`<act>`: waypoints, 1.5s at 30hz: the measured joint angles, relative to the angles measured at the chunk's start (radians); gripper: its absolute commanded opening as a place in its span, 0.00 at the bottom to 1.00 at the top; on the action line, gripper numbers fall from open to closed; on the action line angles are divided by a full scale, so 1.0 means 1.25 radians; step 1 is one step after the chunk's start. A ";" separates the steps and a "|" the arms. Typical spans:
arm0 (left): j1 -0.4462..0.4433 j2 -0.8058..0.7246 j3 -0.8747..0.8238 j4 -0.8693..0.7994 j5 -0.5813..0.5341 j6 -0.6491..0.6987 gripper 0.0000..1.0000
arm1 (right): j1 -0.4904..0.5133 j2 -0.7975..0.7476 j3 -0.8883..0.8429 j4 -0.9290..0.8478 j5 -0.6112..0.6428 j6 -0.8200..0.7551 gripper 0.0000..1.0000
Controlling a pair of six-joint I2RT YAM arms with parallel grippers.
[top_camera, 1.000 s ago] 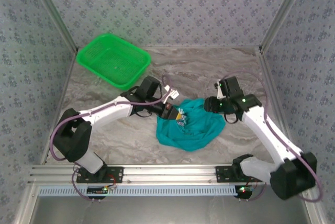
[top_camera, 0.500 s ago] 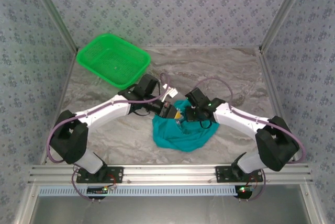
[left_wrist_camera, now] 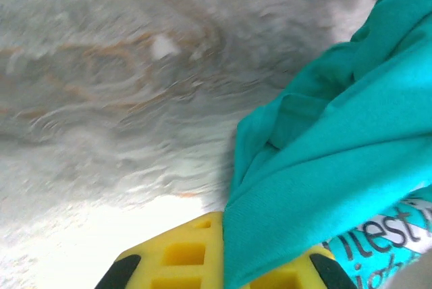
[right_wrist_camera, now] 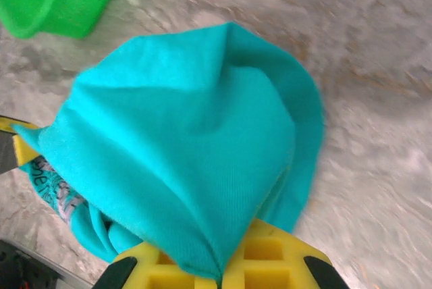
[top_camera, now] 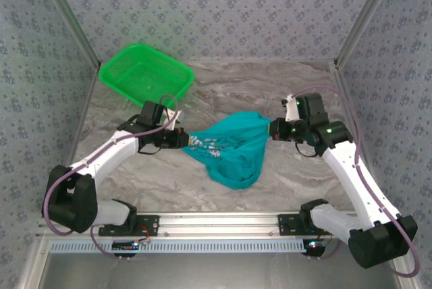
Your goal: Fold the inside-out t-shirt
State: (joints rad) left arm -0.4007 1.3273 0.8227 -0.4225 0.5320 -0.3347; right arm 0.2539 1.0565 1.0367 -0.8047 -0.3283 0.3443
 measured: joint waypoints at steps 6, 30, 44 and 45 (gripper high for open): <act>-0.001 0.112 -0.029 0.028 -0.026 -0.008 0.37 | -0.045 0.174 -0.064 -0.012 0.009 -0.042 0.02; -0.269 0.250 0.213 -0.064 0.009 0.062 0.51 | 0.304 0.255 0.043 -0.033 0.241 0.065 0.35; -0.291 0.345 0.214 0.148 -0.206 -0.016 0.61 | 0.323 0.396 -0.064 0.202 0.287 0.104 0.41; -0.291 0.361 0.218 0.158 -0.213 -0.020 0.61 | 0.323 0.398 -0.075 0.217 0.287 0.101 0.28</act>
State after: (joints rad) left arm -0.7639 1.7790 1.0946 -0.2253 0.2661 -0.3603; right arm 0.6571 1.5543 0.9432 -0.5335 0.0311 0.4702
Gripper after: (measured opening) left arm 0.612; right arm 0.423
